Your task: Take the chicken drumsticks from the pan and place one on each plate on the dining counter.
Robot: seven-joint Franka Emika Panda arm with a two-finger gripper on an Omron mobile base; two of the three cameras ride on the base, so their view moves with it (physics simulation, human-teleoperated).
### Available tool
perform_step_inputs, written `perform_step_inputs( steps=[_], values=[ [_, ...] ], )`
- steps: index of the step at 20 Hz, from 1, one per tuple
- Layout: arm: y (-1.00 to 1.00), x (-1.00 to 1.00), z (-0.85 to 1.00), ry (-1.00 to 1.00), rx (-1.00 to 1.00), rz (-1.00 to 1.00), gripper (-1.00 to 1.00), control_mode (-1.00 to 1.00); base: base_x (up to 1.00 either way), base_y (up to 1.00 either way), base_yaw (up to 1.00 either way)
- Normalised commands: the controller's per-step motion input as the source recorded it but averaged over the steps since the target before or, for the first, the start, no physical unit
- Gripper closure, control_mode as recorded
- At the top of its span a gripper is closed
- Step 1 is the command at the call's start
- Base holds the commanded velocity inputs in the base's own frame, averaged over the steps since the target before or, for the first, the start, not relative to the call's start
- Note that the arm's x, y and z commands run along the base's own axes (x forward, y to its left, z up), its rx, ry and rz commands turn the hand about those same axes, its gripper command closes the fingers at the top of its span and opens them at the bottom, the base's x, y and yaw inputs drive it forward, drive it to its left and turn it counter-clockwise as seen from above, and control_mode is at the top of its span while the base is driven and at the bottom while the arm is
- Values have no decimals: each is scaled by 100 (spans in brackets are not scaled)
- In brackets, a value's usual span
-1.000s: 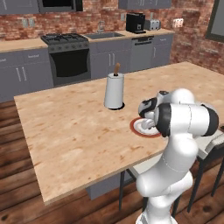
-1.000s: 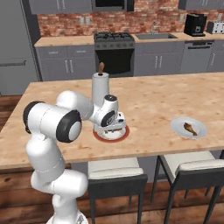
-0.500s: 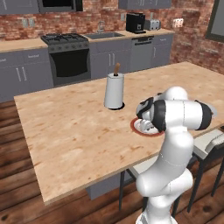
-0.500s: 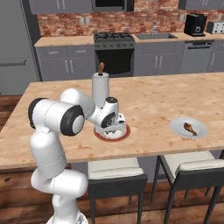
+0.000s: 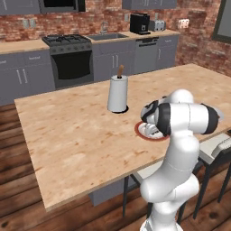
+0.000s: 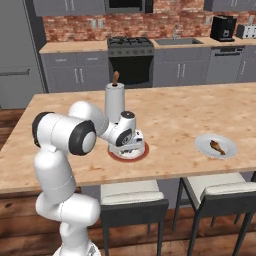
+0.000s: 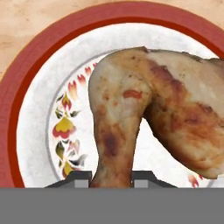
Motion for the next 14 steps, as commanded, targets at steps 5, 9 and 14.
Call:
perform_step_inputs(
  steps=[5, 9, 14],
  values=[
    [0, -7, 2, -4, 0, 0, -100, -100, 0, 0, 0],
    [-2, -11, 9, -7, 0, 0, -100, -100, 0, 0, 0],
    [-1, -12, 23, -6, 0, 0, -100, -100, 0, 0, 0]
  ],
)
